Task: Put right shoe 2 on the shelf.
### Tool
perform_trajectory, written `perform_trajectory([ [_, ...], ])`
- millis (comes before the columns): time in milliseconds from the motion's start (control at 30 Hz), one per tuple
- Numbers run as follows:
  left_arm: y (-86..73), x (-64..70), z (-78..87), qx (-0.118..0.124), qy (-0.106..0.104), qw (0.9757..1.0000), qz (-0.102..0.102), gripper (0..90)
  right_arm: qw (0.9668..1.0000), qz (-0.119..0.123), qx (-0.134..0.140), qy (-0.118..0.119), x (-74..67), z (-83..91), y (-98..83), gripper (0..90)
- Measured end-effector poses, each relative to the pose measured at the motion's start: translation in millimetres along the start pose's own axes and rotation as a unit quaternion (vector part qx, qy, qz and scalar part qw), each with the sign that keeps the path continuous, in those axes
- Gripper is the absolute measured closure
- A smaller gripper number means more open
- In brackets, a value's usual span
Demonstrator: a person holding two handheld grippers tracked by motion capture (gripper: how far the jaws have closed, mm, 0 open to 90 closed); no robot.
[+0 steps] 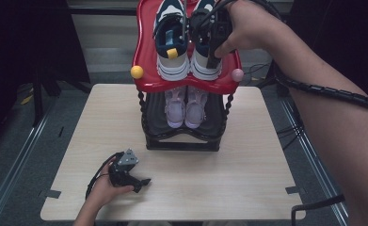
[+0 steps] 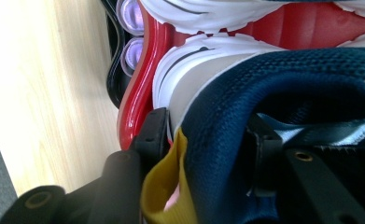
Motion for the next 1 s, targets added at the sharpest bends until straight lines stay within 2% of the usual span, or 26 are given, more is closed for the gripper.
perform_trajectory([
  [300, 0.0, 0.0, 0.0, 0.0, 0.0, 1.0, 0.0, 0.0, 0.9999, -0.011, 0.002, 0.001, -0.6, 3.7, -3.7, 47.9],
  [767, 0.1, 0.1, 0.0, 0.001, -0.001, 1.0, 0.0, 0.0, 0.9986, -0.043, 0.029, 0.003, -3.6, 19.2, -7.1, 35.1],
  [800, 0.0, 0.1, 0.0, 0.001, -0.002, 1.0, 0.0, 0.0, 0.9987, -0.039, 0.032, 0.002, -3.2, 20.1, -7.7, 34.4],
  [1000, 0.0, 0.3, 0.0, 0.001, -0.002, 1.0, 0.002, 0.0, 0.9979, -0.047, 0.044, -0.004, -4.1, 27.9, -11.6, 30.9],
])
Point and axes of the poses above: each handheld gripper's, and its own axes: z roughly backward along the jaws, y roughly out of its top, x roughly to its right, the point moved 7 cm from there along -z, roughly forward along the jaws
